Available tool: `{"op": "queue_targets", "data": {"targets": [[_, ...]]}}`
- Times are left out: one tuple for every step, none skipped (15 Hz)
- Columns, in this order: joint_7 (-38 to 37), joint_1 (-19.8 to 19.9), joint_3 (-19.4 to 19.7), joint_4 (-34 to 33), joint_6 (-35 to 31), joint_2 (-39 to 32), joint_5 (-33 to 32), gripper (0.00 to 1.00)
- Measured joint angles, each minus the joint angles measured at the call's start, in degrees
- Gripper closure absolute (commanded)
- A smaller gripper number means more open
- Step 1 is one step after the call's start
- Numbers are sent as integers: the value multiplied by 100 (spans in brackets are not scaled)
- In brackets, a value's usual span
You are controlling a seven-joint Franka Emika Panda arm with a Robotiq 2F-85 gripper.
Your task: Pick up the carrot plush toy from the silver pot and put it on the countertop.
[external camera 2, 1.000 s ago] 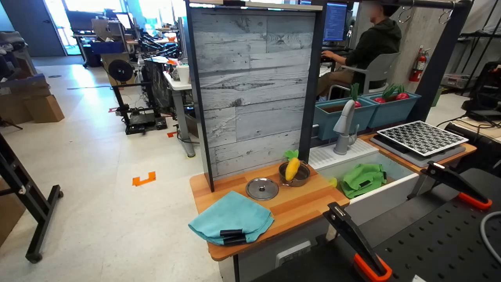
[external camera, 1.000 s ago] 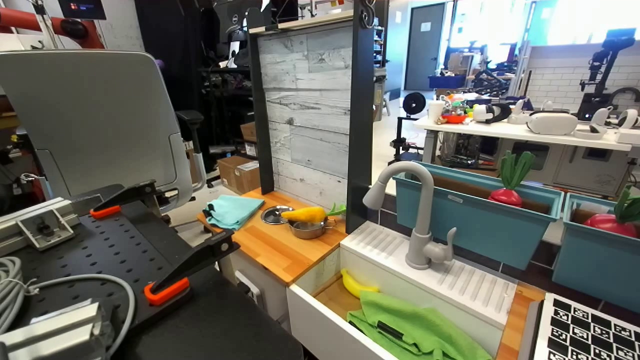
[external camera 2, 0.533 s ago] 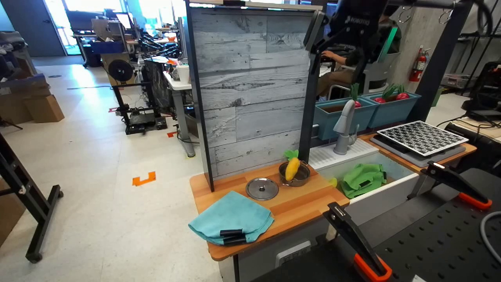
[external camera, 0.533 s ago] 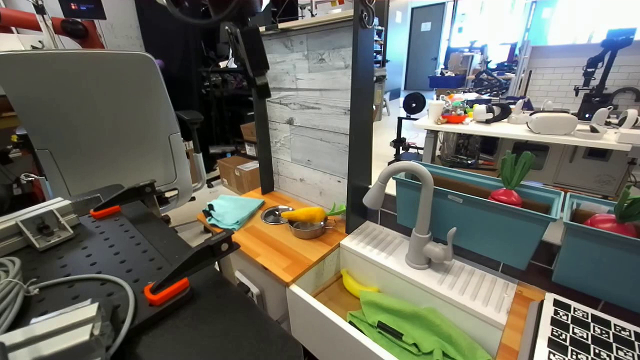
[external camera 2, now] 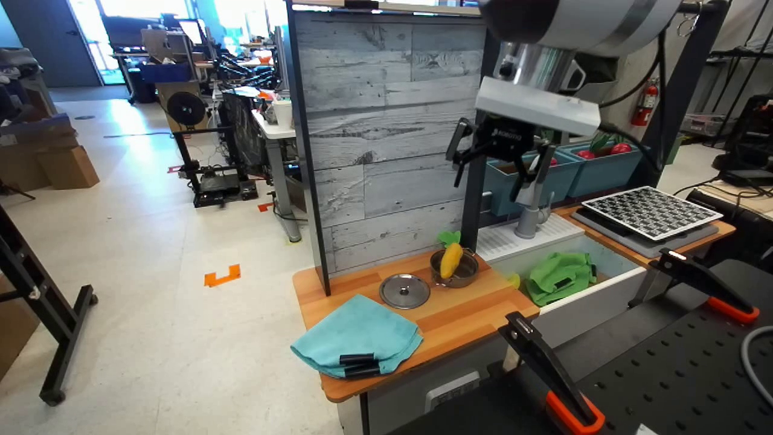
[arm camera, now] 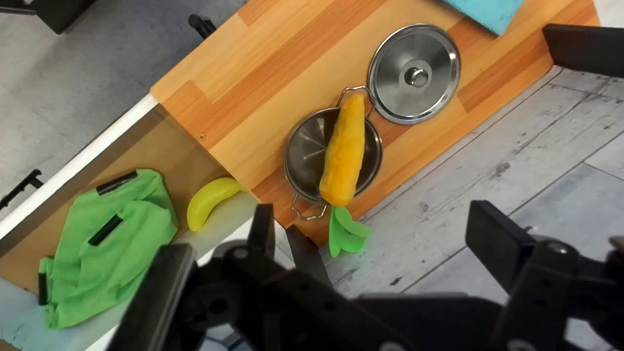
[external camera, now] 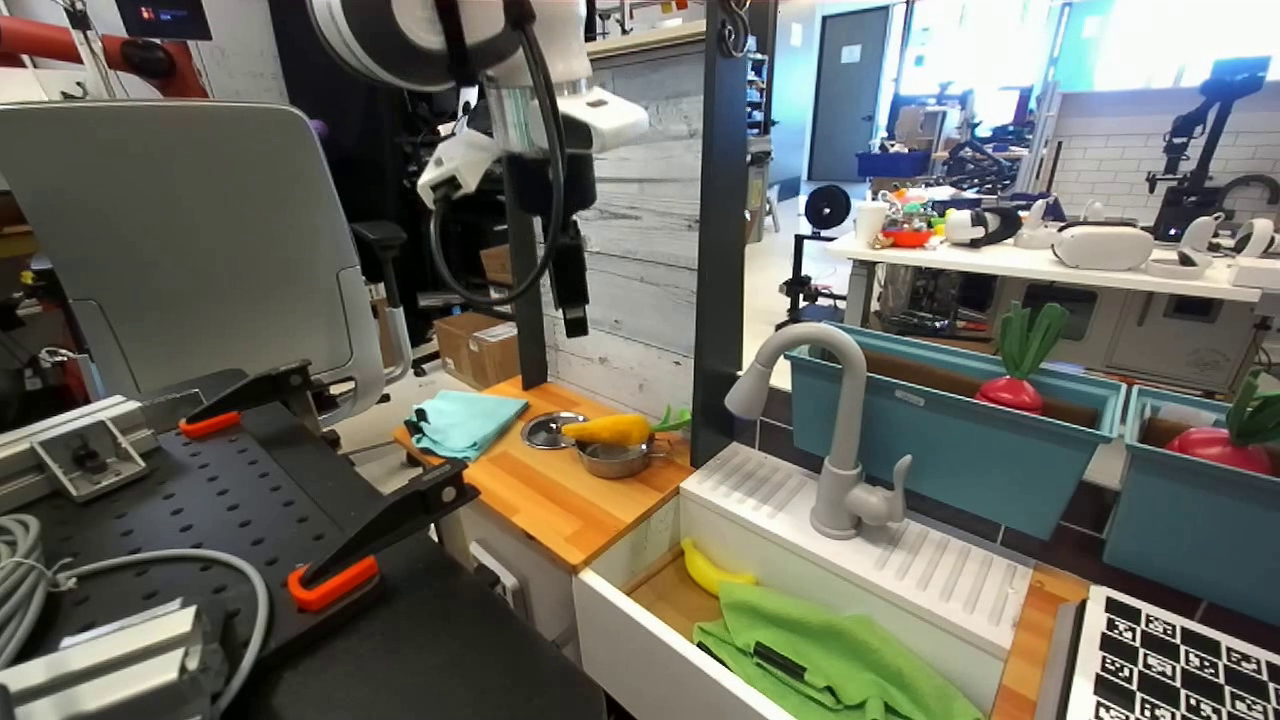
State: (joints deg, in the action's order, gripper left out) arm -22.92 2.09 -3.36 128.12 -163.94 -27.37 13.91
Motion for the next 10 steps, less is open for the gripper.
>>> {"op": "queue_targets", "data": {"targets": [[-31,-22,0,-228,0,-286,64,0],[-85,-58,9,-467,3,-571,114,0],[-166,-105,29,-704,22,-843,125,0],[-264,-166,69,-938,46,-1104,125,0],[-372,-249,145,-1158,63,-1346,125,0],[-493,-350,252,-1372,77,-1580,125,0],[-626,-471,390,-1574,90,-1790,124,0],[-760,-599,542,-1775,128,-1997,124,0],[-882,-713,673,-1971,211,-2183,124,0],[-989,-808,779,-2160,314,-2351,124,0]]}}
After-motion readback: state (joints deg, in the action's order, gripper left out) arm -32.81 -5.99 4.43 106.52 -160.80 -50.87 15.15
